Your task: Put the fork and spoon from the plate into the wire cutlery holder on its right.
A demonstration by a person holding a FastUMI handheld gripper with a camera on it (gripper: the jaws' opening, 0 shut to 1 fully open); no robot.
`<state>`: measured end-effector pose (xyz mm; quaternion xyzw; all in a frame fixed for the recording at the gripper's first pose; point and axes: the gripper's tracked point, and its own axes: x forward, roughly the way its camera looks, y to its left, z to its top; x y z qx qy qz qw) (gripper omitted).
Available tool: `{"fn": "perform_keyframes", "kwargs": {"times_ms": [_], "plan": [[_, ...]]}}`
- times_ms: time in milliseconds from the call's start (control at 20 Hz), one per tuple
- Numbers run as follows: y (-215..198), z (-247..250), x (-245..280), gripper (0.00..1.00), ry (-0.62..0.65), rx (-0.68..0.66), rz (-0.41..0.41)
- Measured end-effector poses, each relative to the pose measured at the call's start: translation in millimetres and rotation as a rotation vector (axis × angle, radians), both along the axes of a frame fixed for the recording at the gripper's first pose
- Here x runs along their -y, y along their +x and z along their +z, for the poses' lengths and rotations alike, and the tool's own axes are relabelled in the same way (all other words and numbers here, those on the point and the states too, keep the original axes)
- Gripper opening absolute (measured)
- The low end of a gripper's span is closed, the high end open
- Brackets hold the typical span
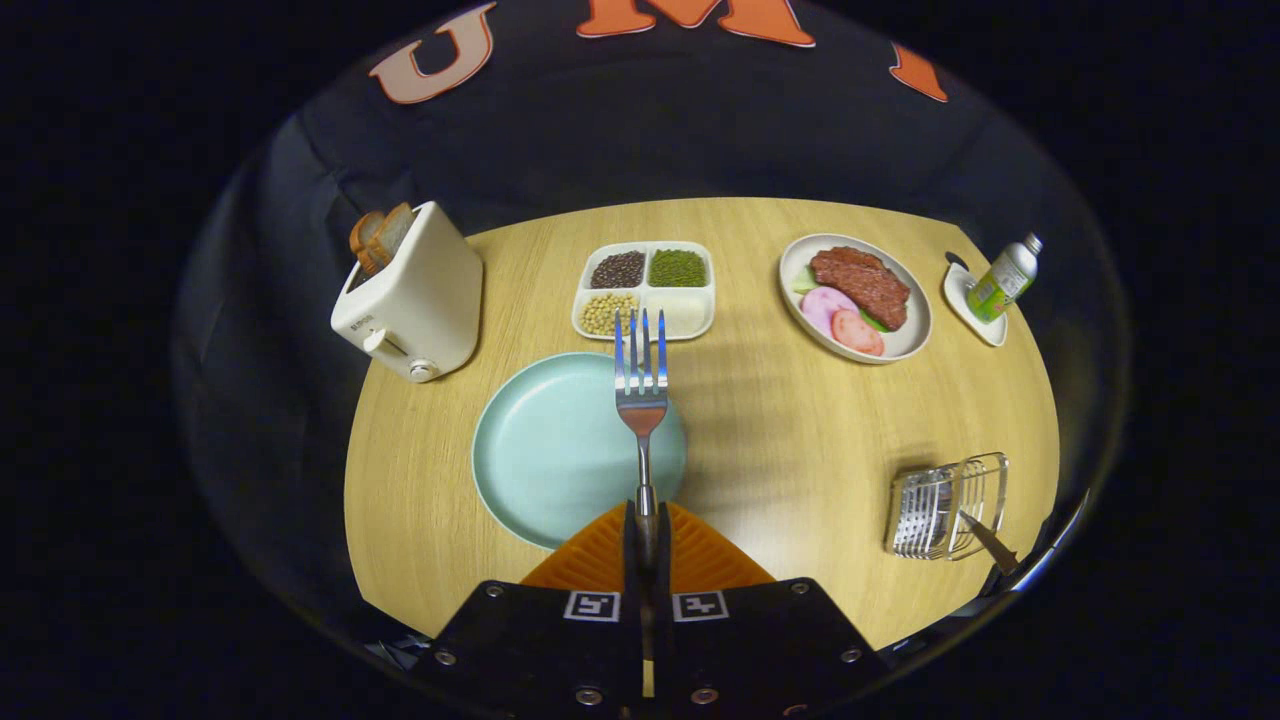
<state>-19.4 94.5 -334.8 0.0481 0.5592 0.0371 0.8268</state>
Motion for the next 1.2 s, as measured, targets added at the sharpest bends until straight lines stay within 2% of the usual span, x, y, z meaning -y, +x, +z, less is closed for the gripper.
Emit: {"fn": "perform_keyframes", "kwargs": {"times_ms": [200,550,800,1200], "plan": [[-24,14,75,0.05,-0.048,0.035,-0.057],[-65,14,171,0.05,-0.083,0.016,-0.150],[-81,3,204,0.05,-0.097,-0.013,-0.175],[-86,-21,218,0.07,-0.100,-0.056,-0.178]]}}
